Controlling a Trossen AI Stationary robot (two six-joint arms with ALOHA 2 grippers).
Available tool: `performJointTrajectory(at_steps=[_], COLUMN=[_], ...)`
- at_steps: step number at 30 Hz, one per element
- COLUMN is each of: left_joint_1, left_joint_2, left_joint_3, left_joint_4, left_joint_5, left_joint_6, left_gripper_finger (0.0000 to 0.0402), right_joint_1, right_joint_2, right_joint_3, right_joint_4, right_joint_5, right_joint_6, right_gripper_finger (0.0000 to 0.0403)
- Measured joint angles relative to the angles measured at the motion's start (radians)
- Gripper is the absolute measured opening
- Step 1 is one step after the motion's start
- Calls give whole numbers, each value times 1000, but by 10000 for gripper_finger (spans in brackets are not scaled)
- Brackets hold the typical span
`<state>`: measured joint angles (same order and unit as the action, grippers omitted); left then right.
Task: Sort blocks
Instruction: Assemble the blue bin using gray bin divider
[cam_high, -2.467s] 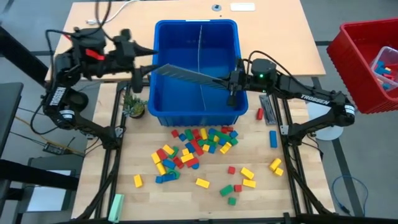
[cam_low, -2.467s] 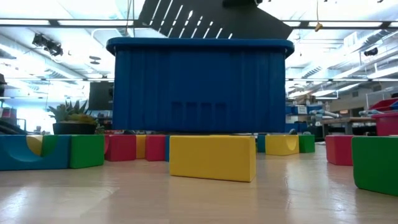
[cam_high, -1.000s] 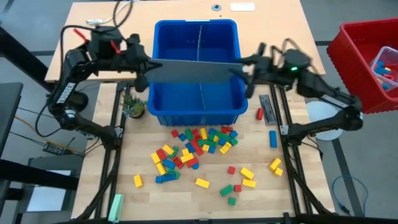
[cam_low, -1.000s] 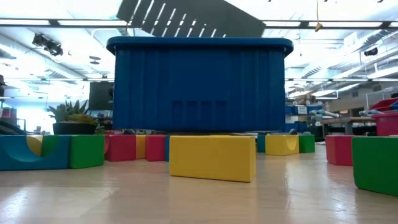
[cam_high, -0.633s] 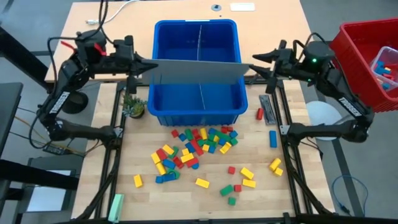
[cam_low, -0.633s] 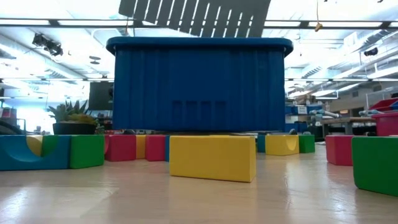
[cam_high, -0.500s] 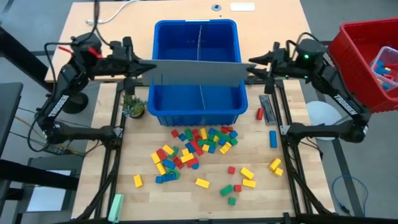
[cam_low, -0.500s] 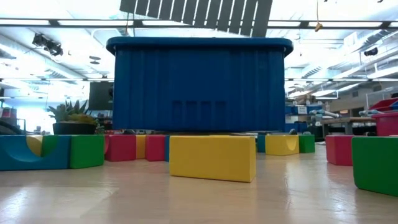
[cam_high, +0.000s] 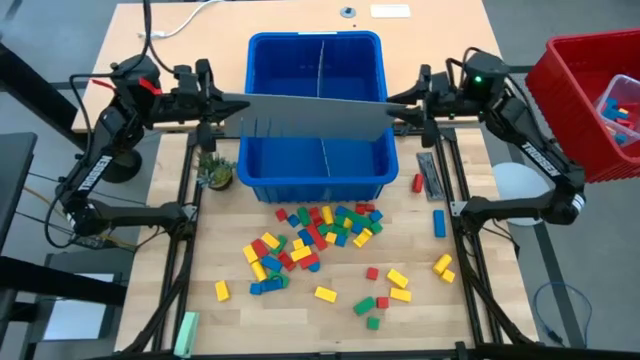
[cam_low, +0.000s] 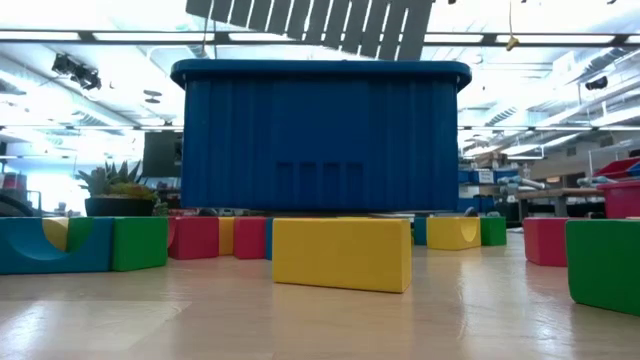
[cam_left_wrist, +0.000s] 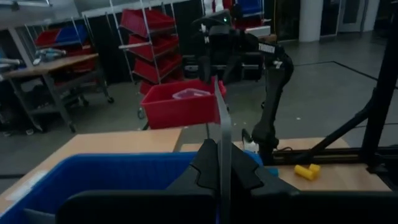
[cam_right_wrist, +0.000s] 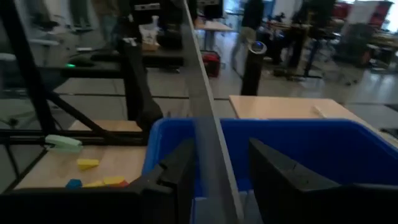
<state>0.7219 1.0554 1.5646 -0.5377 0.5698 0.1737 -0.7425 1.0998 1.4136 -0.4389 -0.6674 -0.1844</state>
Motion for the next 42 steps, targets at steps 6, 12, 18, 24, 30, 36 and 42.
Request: performJointTrajectory(at_steps=[6,12,18,24,30,36,42], left_joint_1=[10,11,11,11,11,11,11], left_joint_2=[6,32,16,-11,-10,-12,-16], left_joint_3=[0,0,0,1,2,2,4], left_joint_4=[-7,4,41,128,185,201,214], left_joint_5=[-34,-38,-15,-8,24,48,31], left_joint_6=[1,2,-8,-32,-55,-77,-79], left_gripper_finger=[11,11,11,11,9,8,7], right_joint_1=[-8,-8,-23,-54,-58,-49,-43], right_joint_2=[8,10,-41,-57,-8,27,25], right_joint_3=[0,0,1,0,-15,-25,-23], right_joint_4=[68,21,-27,-265,-306,-132,-122], right_joint_5=[-28,62,140,200,134,50,-68], right_joint_6=[-24,-56,-53,-61,-113,-118,-98], right_gripper_finger=[38,6,17,105,166,165,146])
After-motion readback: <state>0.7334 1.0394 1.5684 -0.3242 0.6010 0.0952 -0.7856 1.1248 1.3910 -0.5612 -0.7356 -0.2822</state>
